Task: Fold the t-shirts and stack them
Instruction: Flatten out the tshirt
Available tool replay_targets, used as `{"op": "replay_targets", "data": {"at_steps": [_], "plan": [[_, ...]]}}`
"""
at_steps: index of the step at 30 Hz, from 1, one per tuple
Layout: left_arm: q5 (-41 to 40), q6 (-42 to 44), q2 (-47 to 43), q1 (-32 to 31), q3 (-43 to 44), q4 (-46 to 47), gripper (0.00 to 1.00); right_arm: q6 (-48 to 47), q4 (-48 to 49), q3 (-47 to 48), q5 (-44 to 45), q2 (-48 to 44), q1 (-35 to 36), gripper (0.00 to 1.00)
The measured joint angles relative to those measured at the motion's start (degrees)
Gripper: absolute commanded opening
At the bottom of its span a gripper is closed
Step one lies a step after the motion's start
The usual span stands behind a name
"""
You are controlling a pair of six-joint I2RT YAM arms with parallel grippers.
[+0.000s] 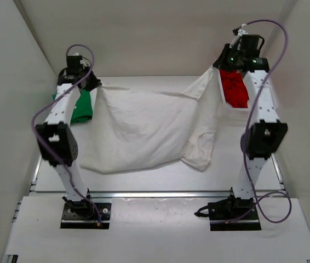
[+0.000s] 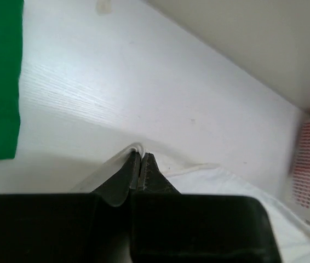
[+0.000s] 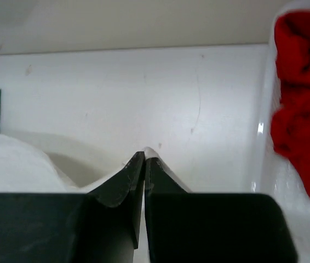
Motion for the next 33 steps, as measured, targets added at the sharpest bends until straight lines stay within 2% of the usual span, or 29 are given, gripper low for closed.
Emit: {"op": "replay_targets", "data": {"at_steps": [2,3,5,7,11,15,18,21,23,27,30,33], "plan": [[0.8,-0.8,10.5,0.0,6.1,-2.3,0.00,0.5,0.4,11.0,-1.2,11.8,0.0,0.00],[1.4,-1.2,16.0,0.0,11.4,-3.9,0.00,1.2,1.3,13.4,-1.7,15.2,0.0,0.00],[2.9,-2.2,25.0,0.0,22.8,-6.2,0.00,3.0,0.5,18.1,-3.2,20.2,-0.2,0.00],[4.5,-3.7,28.3,0.3,28.5,-5.3,0.00,5.4,1.5,21.3,-4.0,21.8,-0.7,0.00],[7.6,-7.3,20.9,2.2,26.1,0.1,0.00,9.2,8.5,22.2,-4.8,16.2,-3.1,0.01],[8.3,-8.9,11.9,6.1,28.4,5.7,0.00,11.5,16.8,22.4,-5.9,5.2,-6.4,0.00],[8.8,-9.8,3.4,8.2,24.0,11.9,0.00,11.9,20.6,20.6,-8.4,-3.0,-7.9,0.00],[9.0,-9.8,-4.2,8.1,14.5,18.0,0.00,10.1,23.8,9.3,-8.6,-11.3,-7.0,0.00],[9.2,-9.7,-7.8,7.9,5.7,22.2,0.00,8.8,27.3,-6.2,-8.2,-19.0,-5.3,0.01],[8.3,-8.6,-11.8,7.7,-14.5,26.4,0.00,8.3,30.8,-35.8,-7.9,-28.2,-3.6,0.00],[6.4,-7.2,-14.6,8.0,-31.2,26.7,0.00,8.6,28.9,-55.5,-6.2,-28.6,-3.5,0.01],[4.3,-6.4,-20.7,8.5,-46.0,24.9,0.00,8.6,23.1,-68.7,-3.7,-30.9,-2.2,0.00]]}}
